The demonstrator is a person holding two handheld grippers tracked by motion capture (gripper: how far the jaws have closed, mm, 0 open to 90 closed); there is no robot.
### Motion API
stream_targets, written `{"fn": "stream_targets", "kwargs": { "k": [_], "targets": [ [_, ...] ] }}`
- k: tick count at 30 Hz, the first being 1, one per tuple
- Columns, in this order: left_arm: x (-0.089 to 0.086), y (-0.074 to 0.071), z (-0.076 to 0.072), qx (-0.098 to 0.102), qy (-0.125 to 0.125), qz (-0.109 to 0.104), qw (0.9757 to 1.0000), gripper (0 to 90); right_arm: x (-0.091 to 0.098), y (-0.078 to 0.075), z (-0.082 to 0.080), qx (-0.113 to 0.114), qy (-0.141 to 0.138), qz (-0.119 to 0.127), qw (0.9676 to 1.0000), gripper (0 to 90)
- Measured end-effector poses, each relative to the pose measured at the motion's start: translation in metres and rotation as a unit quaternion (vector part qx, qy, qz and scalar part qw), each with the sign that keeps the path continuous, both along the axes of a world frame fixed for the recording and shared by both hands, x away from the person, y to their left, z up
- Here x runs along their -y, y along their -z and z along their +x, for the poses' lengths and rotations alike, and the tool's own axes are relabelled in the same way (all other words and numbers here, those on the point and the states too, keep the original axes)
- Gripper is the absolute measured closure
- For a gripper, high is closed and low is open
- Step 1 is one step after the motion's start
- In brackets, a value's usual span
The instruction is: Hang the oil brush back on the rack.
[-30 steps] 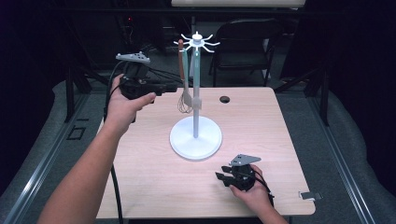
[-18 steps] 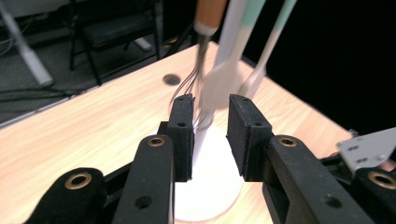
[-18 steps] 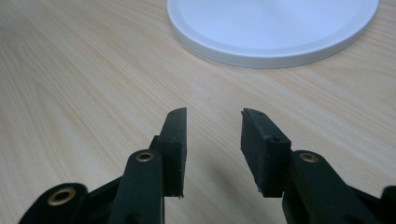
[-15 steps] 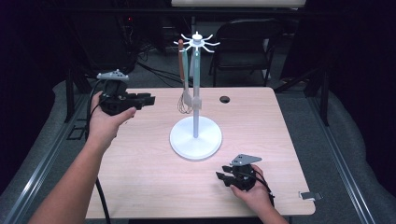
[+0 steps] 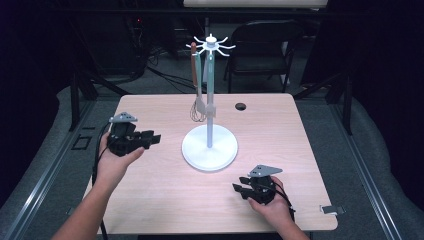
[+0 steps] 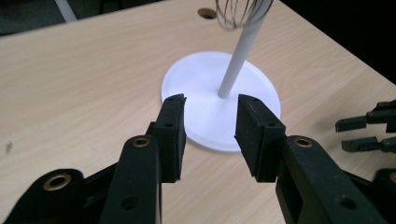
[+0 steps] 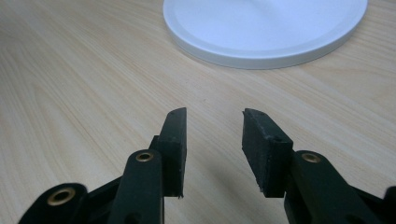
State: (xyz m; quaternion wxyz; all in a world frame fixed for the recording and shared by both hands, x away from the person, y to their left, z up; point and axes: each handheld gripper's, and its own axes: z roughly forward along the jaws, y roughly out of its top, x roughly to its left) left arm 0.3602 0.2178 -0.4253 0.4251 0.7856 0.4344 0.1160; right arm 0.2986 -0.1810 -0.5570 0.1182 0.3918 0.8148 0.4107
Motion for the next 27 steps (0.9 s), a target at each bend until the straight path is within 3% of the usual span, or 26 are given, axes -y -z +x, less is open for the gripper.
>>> {"fn": "stream_targets", "kwargs": {
  "k": [6,12,23,27],
  "targets": [
    [0.001,0.044,-0.019,-0.023,-0.007,-0.003,0.9997,59.2,0.001,-0.001,-0.001,0.002,0.004,0.002,1.0,59.2],
    [0.007,0.076,-0.034,-0.035,-0.016,-0.003,0.9993,55.7,0.002,-0.001,0.0,0.003,0.006,0.003,1.0,57.7],
    [0.008,0.116,-0.046,-0.045,-0.029,-0.012,0.9985,49.9,0.007,0.002,0.003,-0.001,0.015,0.004,0.9999,56.2],
    [0.008,0.125,-0.048,-0.041,-0.028,0.005,0.9987,49.6,0.009,0.001,0.004,-0.002,0.017,0.004,0.9998,56.0]
  ]
}}
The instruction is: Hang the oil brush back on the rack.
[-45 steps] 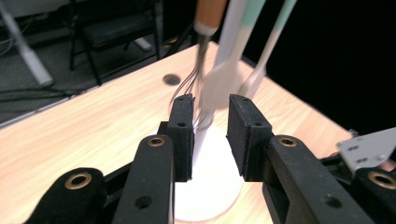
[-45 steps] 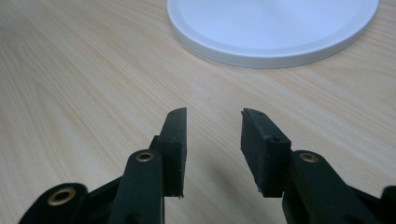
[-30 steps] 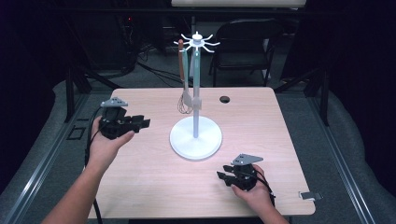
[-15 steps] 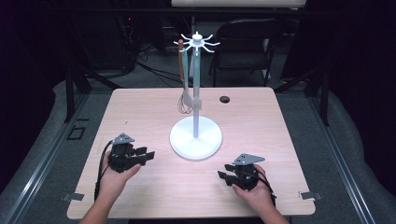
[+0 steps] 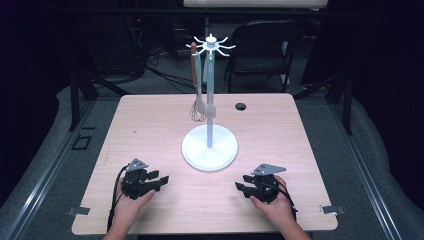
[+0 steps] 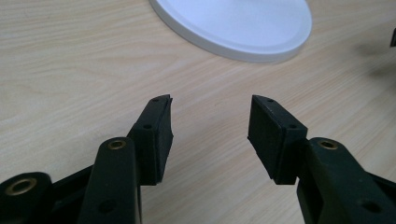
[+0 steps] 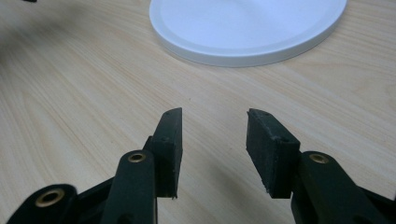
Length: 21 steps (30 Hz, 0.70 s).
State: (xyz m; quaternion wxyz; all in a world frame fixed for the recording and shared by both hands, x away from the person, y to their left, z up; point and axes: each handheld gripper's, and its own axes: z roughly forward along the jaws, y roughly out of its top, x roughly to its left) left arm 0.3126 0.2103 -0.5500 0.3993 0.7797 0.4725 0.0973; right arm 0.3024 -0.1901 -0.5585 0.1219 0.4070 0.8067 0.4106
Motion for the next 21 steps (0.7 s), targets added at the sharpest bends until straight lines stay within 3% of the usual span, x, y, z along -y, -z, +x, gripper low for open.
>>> {"fn": "stream_targets", "kwargs": {
  "k": [8,21],
  "targets": [
    [0.002,0.01,0.0,0.007,0.001,0.027,0.9996,49.4,0.002,0.002,0.002,-0.007,0.012,0.008,0.9999,54.7],
    [0.012,0.021,0.001,0.003,0.012,0.033,0.9994,48.3,0.002,0.005,0.001,-0.001,0.015,0.007,0.9999,54.5]
  ]
}}
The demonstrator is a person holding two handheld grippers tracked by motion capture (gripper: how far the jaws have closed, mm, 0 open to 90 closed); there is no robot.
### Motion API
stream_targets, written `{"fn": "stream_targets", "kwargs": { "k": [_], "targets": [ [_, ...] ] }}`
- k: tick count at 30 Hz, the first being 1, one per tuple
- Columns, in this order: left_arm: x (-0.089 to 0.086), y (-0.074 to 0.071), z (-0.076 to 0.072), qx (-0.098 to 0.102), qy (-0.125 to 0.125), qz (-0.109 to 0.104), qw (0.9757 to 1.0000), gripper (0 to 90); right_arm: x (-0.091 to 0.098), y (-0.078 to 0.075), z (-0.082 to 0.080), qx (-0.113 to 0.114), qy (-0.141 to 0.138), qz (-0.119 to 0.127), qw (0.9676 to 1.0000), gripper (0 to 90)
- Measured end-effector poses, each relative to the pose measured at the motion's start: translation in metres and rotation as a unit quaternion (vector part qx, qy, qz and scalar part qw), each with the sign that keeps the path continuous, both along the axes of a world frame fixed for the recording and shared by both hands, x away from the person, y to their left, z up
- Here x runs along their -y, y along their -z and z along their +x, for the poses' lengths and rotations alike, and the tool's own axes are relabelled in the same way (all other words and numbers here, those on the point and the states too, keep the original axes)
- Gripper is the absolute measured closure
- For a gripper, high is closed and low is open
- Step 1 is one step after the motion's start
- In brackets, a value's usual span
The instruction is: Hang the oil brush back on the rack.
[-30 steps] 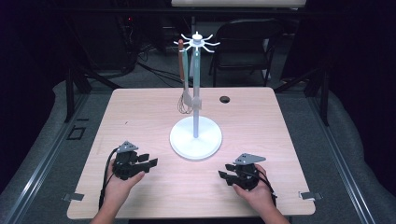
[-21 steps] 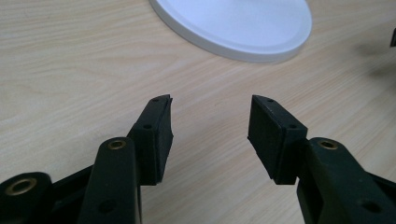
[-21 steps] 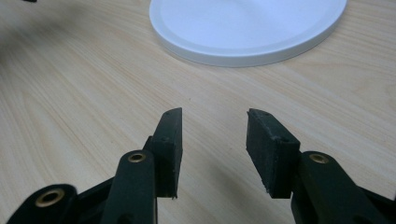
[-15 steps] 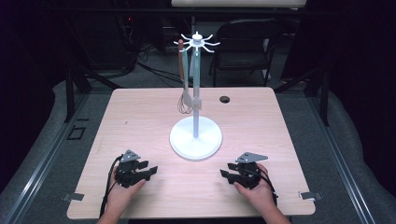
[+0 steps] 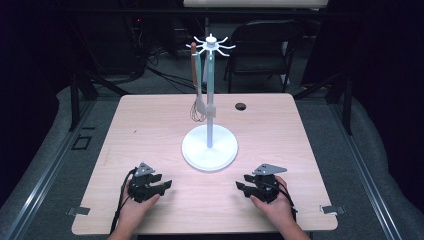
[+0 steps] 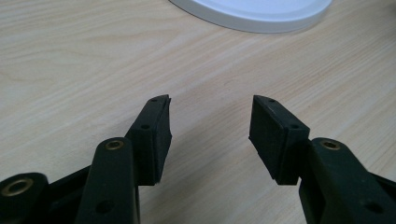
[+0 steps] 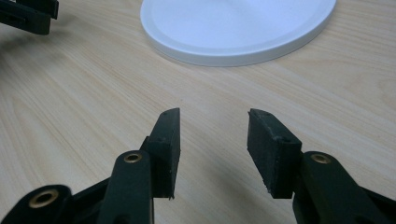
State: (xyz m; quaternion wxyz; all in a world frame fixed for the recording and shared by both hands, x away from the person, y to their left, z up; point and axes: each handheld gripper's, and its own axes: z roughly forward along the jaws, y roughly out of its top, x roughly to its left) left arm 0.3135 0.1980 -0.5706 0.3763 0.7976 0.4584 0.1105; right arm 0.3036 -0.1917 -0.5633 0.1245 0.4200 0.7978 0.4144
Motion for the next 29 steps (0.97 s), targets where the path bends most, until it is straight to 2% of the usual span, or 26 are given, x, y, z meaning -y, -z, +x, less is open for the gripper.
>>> {"fn": "stream_targets", "kwargs": {
  "k": [8,15,18,21,26,29],
  "targets": [
    [0.0041,0.0032,0.0008,0.003,0.011,0.009,0.9999,47.9,-0.0041,0.0028,-0.0004,0.002,-0.003,-0.005,1.0,53.6],
    [0.0062,0.0026,-0.0001,0.006,0.015,0.01,0.9998,47.4,-0.0043,0.0031,-0.0005,0.002,-0.005,-0.011,0.9999,52.4],
    [0.0066,0.0025,-0.0002,0.007,0.015,0.009,0.9998,47.2,-0.0057,0.0047,-0.0006,0.005,-0.004,-0.003,1.0,51.9],
    [0.0068,0.0029,0.0001,0.005,0.016,0.009,0.9998,46.7,-0.0055,0.005,-0.0005,0.0,-0.005,-0.012,0.9999,50.4],
    [0.0082,0.0033,0.0001,0.007,0.018,0.01,0.9998,46.1,-0.0067,0.0063,-0.0004,0.003,-0.002,-0.003,1.0,48.5],
    [0.0086,0.0013,-0.0006,0.005,0.019,0.003,0.9998,46.1,-0.0065,0.0065,-0.0001,0.005,0.0,-0.007,1.0,47.7]
  ]
}}
